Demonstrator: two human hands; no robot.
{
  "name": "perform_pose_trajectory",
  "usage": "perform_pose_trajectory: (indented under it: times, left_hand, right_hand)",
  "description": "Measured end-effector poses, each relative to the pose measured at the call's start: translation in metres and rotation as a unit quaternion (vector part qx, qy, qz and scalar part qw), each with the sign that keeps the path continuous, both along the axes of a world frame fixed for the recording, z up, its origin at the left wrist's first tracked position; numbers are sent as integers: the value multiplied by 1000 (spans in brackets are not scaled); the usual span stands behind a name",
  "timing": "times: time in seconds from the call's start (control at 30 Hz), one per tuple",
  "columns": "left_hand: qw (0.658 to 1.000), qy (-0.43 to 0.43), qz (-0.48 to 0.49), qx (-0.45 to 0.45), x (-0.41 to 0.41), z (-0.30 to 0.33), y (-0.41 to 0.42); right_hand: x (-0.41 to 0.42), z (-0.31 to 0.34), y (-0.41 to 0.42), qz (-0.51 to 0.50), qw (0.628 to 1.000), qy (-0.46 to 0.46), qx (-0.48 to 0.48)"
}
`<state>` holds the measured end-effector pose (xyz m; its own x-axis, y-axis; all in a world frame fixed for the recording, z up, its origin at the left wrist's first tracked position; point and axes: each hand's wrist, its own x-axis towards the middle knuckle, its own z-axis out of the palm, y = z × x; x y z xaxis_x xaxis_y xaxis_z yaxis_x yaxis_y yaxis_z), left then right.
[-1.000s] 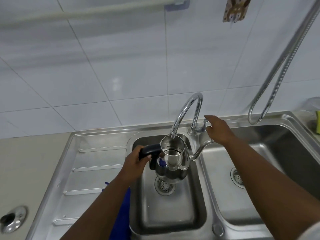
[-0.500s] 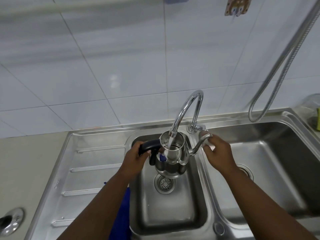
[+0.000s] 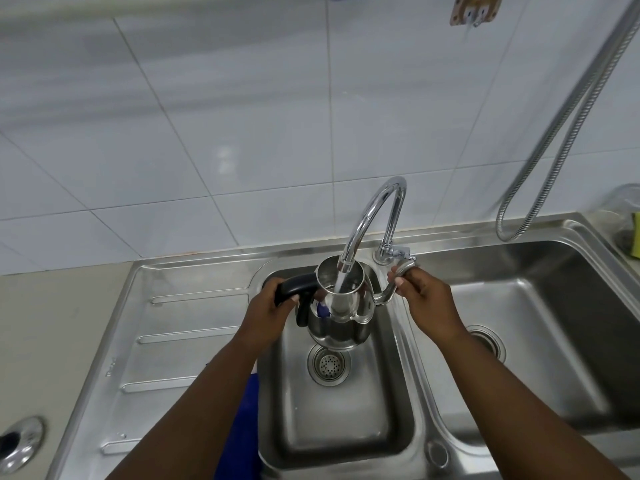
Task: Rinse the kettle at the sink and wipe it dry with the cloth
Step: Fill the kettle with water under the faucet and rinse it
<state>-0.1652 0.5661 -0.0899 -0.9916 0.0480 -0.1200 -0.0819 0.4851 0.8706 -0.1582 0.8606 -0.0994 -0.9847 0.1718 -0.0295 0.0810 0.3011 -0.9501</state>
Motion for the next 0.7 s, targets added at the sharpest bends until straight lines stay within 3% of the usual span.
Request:
perform_pose_trajectory:
  times: [0.7]
  left_hand:
    - [1000,11,-3,8,-2,-5,-3]
  right_hand:
    - [0,3,-1,0,1000,-3,14]
